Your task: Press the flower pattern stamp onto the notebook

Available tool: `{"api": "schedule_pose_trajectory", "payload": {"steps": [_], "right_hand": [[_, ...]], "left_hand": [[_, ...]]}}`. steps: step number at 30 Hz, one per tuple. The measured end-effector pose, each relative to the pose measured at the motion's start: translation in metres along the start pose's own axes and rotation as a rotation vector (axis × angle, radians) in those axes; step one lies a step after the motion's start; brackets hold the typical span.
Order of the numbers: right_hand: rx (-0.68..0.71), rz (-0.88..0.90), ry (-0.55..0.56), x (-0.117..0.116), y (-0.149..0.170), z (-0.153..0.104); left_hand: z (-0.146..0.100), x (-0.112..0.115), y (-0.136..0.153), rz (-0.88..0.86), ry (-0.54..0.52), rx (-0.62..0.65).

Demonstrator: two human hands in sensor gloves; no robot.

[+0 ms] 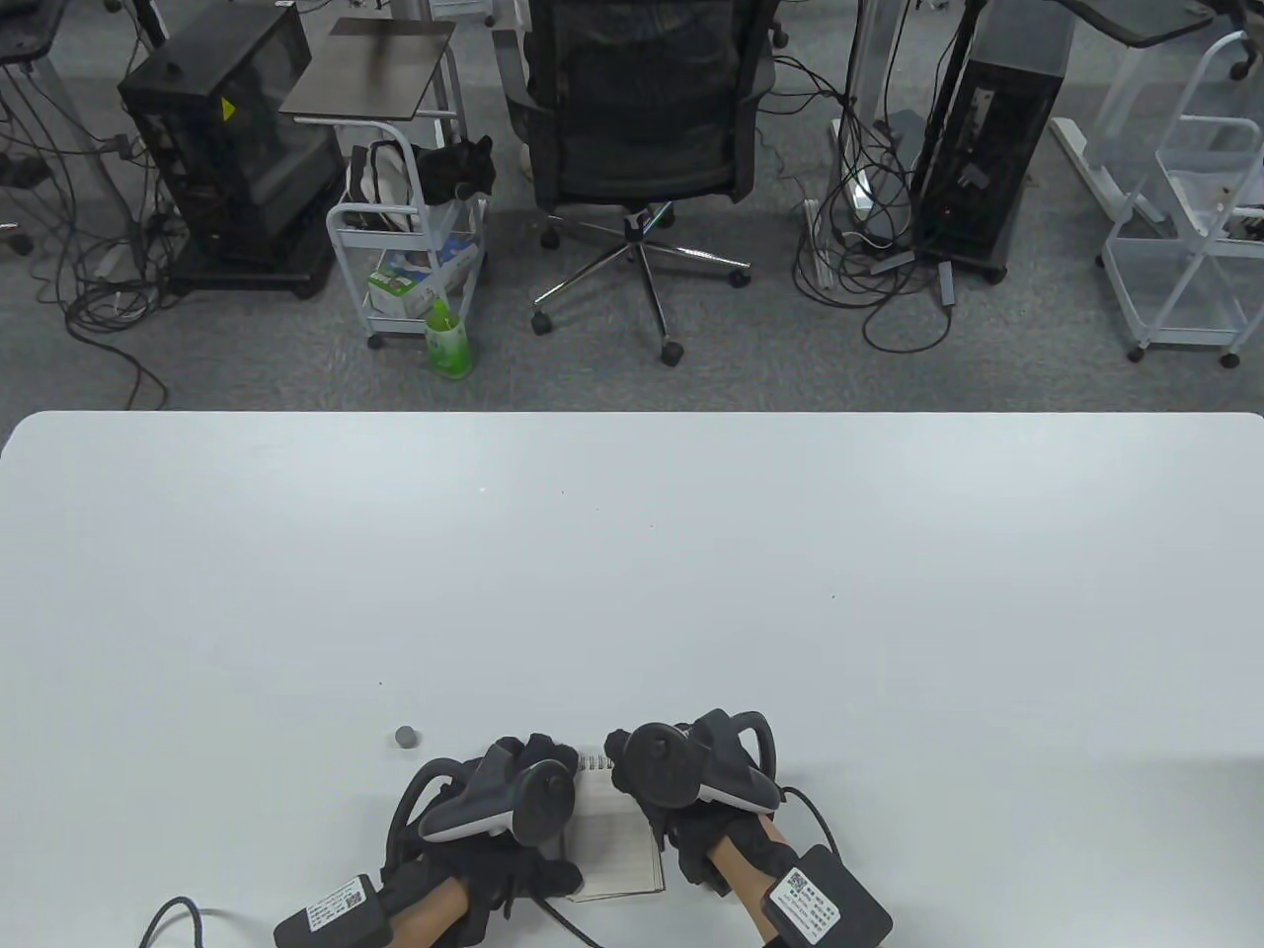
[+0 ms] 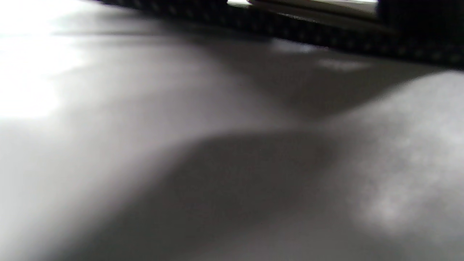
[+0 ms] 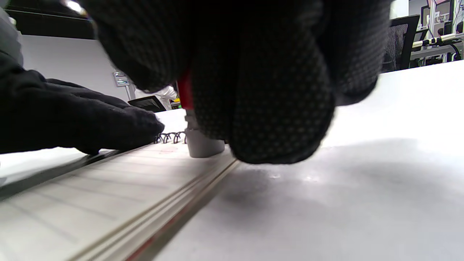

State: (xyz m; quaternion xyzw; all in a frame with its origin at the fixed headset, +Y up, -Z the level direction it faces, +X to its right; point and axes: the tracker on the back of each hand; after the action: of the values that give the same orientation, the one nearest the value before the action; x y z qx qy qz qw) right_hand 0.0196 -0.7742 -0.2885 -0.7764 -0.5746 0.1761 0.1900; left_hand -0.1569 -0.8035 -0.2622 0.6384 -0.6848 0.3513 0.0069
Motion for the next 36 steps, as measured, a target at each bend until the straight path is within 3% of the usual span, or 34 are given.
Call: {"api": "schedule_pose_trajectory", "payload": {"steps": [22, 32, 36], "right_hand": [[-0.007, -0.049, -0.001, -0.004, -0.006, 0.001], [0.014, -0.068, 0.067, 0.005, -0.005, -0.003], [0.018, 0.025, 0.106, 0.013, -0.008, -0.004]], "left_hand": [[-0.001, 0.001, 0.0, 0.009, 0.007, -0.002], [-0.001, 0.001, -0.001, 0.01, 0.007, -0.003], [-0.001, 0.001, -0.001, 0.01, 0.007, -0.003]]}}
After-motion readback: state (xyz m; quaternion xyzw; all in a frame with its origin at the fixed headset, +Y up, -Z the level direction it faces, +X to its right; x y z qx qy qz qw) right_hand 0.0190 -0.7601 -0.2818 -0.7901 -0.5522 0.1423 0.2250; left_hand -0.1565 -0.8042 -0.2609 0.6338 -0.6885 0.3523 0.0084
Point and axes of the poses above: the tracker on the back of each hand, its own y axis roughly to the little-finger side, its own z axis roughly from the wrist to the fingertips, x = y × z, and after that the axes turned 3 degrees about y, right-handed
